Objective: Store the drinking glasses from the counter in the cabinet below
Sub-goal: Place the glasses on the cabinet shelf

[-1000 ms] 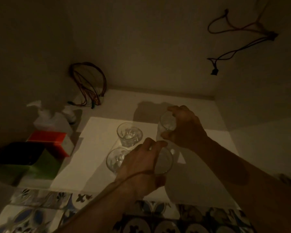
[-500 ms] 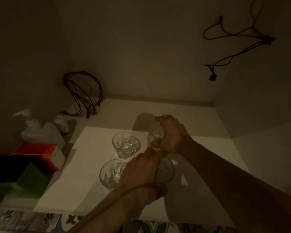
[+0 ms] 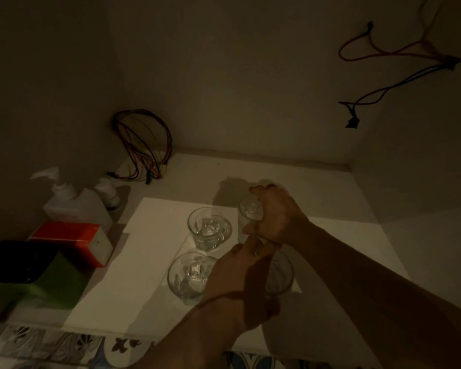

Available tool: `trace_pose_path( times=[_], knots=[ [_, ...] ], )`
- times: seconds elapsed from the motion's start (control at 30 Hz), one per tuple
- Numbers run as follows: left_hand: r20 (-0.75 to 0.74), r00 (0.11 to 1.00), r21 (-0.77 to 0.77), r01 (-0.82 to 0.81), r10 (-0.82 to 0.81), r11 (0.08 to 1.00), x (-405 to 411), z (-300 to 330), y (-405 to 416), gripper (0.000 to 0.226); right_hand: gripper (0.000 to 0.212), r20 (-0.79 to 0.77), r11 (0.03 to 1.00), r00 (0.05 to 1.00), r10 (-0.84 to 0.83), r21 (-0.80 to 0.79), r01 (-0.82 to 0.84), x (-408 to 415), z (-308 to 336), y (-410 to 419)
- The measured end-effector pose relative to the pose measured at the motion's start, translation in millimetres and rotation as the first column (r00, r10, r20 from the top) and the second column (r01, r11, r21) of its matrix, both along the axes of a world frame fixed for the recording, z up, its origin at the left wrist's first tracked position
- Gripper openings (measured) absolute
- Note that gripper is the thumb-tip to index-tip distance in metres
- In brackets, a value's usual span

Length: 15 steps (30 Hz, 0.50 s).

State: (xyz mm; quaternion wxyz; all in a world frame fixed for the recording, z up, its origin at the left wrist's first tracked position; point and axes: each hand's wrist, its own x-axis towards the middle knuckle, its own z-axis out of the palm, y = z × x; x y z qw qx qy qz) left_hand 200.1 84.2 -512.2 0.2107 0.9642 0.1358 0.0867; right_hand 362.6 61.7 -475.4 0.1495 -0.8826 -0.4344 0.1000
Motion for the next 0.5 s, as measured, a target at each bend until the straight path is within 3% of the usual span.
trace_pose_path(
  times=[0.13, 0.5],
  knots=[
    [0.043, 0.999, 0.02, 0.032, -0.033, 0.999, -0.8, -2.3, 2.9, 0.096, 0.104, -0.036, 1.0, 0.999, -0.007, 0.012, 0.008, -0.9, -0.8, 2.6],
    [0.047, 0.998, 0.039, 0.026, -0.028, 0.999, 1.0, -7.8, 4.8, 0.089, 0.104, -0.049, 0.999, 0.999, 0.025, 0.043, -0.023, -1.1, 1.1, 8.0]
  ],
)
